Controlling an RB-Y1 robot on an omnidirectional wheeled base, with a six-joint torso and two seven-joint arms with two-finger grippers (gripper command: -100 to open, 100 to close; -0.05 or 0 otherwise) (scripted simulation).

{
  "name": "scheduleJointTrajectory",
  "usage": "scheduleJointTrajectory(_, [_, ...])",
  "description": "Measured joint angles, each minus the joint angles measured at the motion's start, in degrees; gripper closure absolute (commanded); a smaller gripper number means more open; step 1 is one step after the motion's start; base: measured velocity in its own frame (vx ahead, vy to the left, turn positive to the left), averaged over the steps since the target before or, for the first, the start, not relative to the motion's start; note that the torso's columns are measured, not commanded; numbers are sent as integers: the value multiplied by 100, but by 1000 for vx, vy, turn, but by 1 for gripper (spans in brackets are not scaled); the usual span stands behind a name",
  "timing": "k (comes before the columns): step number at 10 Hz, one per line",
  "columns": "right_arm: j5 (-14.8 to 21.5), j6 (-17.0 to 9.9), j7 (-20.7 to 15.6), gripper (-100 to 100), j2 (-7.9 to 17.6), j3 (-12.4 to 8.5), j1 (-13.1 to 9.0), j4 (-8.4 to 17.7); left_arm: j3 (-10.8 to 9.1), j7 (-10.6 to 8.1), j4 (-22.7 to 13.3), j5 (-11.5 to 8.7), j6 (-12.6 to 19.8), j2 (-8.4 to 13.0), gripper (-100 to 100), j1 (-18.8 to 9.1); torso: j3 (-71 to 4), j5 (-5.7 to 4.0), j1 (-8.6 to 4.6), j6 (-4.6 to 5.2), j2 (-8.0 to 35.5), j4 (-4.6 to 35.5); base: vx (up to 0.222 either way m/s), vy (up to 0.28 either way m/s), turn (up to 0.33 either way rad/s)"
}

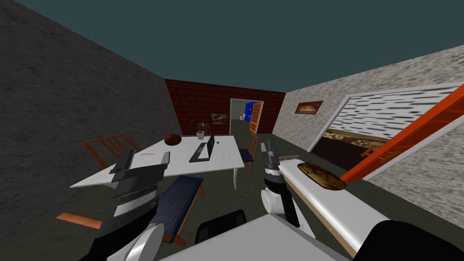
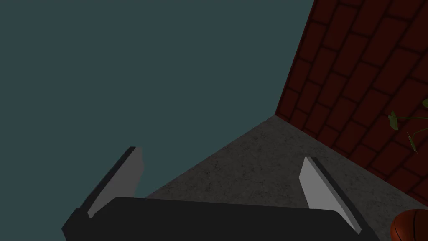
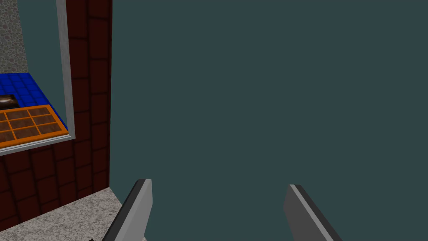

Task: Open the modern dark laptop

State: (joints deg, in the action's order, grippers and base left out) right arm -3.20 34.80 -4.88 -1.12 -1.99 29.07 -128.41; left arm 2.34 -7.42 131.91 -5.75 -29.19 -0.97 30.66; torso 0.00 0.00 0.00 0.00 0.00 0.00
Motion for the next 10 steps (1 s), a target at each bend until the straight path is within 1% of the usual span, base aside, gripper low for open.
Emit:
scheduleJointTrajectory(1, [0,0,0,0,0,0,0,0,0,0,0,0,0,0,0,0,-467,0,0,0,232,235,0,0,0])
scheduleJointTrajectory(2, [0,0,0,0,0,0,0,0,0,0,0,0,0,0,0,0,-1200,0,0,0,597,600,0,0,0])
scheduleJointTrajectory(9, [0,1,0,0,0,0,0,-2,0,0,2,0,-1,0,0,0,-7073,0,0,0,3539,3537,0,0,0])
scheduleJointTrajectory(10, [0,1,0,0,0,0,0,-2,0,0,2,0,-1,0,-100,0,-7919,0,0,0,3962,3960,13,-5,-5])
